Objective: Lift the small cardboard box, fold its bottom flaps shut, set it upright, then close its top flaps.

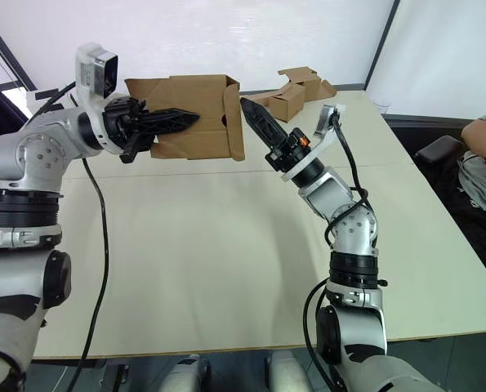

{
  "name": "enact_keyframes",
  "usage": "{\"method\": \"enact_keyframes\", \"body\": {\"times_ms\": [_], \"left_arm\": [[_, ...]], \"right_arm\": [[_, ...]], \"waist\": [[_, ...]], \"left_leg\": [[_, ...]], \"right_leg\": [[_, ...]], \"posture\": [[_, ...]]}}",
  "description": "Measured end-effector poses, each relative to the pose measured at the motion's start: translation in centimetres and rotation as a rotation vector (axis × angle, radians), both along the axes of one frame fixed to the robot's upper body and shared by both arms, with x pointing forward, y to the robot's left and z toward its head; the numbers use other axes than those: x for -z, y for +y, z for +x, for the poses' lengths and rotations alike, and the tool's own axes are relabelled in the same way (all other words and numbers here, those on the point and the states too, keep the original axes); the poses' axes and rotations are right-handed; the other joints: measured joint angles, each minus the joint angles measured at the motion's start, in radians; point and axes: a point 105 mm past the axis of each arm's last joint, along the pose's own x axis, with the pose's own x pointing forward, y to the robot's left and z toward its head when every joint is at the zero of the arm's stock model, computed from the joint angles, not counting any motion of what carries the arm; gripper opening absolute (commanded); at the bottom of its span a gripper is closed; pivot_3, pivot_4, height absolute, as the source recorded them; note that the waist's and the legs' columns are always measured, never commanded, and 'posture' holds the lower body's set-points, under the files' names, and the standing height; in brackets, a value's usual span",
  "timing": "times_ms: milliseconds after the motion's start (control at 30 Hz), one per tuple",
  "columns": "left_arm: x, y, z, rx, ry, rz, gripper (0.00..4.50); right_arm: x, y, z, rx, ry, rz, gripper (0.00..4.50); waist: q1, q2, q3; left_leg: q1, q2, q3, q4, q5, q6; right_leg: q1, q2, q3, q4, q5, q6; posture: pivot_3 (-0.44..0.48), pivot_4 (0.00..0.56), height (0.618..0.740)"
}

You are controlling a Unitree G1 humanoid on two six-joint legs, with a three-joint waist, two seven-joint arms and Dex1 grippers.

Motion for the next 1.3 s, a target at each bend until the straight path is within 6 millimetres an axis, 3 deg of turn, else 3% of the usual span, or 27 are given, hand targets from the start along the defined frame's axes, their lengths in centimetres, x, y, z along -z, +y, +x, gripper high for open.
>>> {"method": "enact_keyframes", "body": {"times_ms": [767,1300], "left_arm": [[0.0,0.0,0.1,-0.008,0.002,-0.001,0.0],[0.0,-0.5,0.3,-0.006,-0.009,-0.032,0.0]], "right_arm": [[0.9,0.1,0.3,0.039,0.008,-0.027,4.48],[0.6,1.7,0.0,0.021,0.031,0.037,4.48]], "waist": [[0.0,0.0,0.0],[0.0,0.0,0.0]], "left_leg": [[0.0,0.0,0.0,0.0,0.0,0.0],[0.0,0.0,0.0,0.0,0.0,0.0]], "right_leg": [[0.0,0.0,0.0,0.0,0.0,0.0],[0.0,0.0,0.0,0.0,0.0,0.0]], "posture": [[0.0,0.15,0.74],[0.0,0.15,0.74]]}}
